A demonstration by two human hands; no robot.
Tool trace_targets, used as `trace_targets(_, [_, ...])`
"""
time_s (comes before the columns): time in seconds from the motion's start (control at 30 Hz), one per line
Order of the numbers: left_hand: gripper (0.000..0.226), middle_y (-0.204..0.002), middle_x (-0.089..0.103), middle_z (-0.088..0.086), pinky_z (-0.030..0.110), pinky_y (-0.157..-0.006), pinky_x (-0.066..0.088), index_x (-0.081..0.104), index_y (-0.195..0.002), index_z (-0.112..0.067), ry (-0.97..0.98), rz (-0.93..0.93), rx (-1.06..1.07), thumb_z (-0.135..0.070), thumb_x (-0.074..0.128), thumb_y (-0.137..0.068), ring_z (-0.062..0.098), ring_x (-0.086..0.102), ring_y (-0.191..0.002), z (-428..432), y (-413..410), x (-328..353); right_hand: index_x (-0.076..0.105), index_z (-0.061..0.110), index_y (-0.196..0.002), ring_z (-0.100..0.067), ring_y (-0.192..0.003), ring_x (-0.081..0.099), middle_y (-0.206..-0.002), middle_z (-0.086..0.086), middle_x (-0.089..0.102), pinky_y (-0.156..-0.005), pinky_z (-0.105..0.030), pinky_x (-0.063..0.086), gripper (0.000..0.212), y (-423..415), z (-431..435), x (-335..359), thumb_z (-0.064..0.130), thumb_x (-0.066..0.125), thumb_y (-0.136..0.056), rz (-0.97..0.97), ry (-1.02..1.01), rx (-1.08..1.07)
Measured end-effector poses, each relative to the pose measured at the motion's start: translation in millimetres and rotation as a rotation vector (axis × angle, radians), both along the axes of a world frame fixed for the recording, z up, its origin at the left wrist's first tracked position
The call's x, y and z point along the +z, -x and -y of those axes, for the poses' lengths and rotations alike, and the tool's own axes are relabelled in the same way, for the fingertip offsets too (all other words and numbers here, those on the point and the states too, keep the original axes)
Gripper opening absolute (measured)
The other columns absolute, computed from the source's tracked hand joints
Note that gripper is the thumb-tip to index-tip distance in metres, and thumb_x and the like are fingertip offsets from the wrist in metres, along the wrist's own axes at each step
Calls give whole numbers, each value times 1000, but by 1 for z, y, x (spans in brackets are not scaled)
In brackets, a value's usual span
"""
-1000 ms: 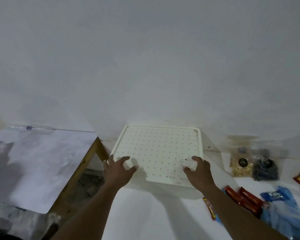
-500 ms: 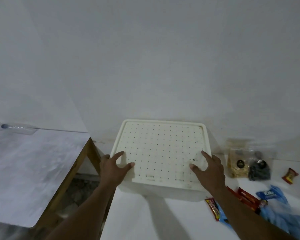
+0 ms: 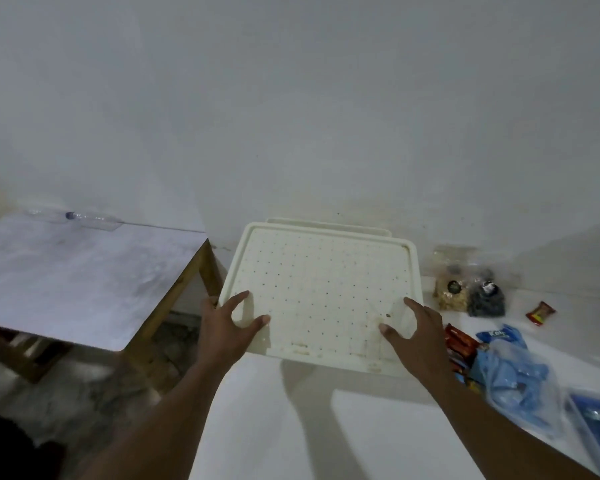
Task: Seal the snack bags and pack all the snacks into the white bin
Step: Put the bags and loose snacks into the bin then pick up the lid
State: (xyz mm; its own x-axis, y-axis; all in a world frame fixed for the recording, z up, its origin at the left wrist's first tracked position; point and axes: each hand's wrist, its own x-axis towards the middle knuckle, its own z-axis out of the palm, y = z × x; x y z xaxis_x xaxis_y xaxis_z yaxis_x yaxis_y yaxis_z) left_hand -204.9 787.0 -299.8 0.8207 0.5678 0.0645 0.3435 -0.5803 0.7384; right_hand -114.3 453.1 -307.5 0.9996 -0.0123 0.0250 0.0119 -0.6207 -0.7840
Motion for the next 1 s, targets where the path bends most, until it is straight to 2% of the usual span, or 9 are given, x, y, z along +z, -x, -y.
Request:
trace_targets(0.1, [74,-134,36,1,48,-97,55,57,-131,-39,0,-43,38,-64,80,-65,29,48,-121,20,56,-17,46,28,-137,-26,-134,37,-146,-6,35,-105,-41,37,69,48,15,-23,45,77,-77,-20,11,25])
trace_targets(0.23, [76,-129,34,-2,49,-92,57,56,-132,-39,-33,-134,53,-67,77,-65,28,49,-118,41,130,-50,44,33,-135,-23,-131,42,-144,-2,36,-101,-42,42,71,117,36,-61,50,77,-75,-96,13,40])
trace_targets(0.37, [77,-135,37,5,47,-98,53,57,-132,-40,-18,-280,38,-68,77,-64,31,51,-123,49,178,-90,47,35,-131,-22,-123,50,-137,1,41,-96,-38,46,68,167,50,-98,52,78,-73,-196,38,56])
trace_targets(0.53, [79,-145,38,12,43,-104,46,55,-136,-36,52,-488,-25,-67,77,-67,32,44,-131,43,180,-104,49,27,-134,-26,-129,47,-141,-7,44,-104,-37,40,69,171,48,-118,49,77,-75,-377,62,107])
trace_targets(0.63, [79,-145,39,11,42,-107,43,53,-138,-36,8,-618,-104,-67,75,-69,30,42,-132,46,159,-102,48,28,-139,-27,-139,38,-152,-7,38,-113,-44,34,74,154,51,-107,59,69,-76,-517,236,174])
trace_targets(0.7, [79,-156,29,14,46,-113,37,47,-142,-37,-7,-620,-172,-66,72,-73,34,32,-142,68,131,-80,48,30,-138,-28,-142,34,-155,-6,34,-114,-47,32,72,139,70,-83,61,66,-76,-506,267,116])
trace_targets(0.8, [79,-165,14,11,50,-117,24,38,-148,-38,-51,-634,-238,-63,67,-79,34,16,-150,92,95,-54,53,26,-133,-29,-134,43,-148,-9,42,-110,-47,39,65,117,88,-51,52,71,-76,-483,257,92])
trace_targets(0.9, [77,-161,28,8,45,-116,30,37,-150,-30,-5,-632,-309,-55,69,-84,30,29,-147,95,91,-49,55,17,-131,-27,-122,55,-140,-12,51,-99,-35,46,59,109,87,-37,40,74,-80,-493,194,144])
trace_targets(1.0, [70,-151,47,7,36,-108,43,46,-145,-24,144,-646,-392,-46,73,-84,24,48,-135,102,90,-43,55,15,-130,-24,-122,54,-140,-11,52,-93,-30,45,53,102,88,-29,35,72,-84,-491,167,168])
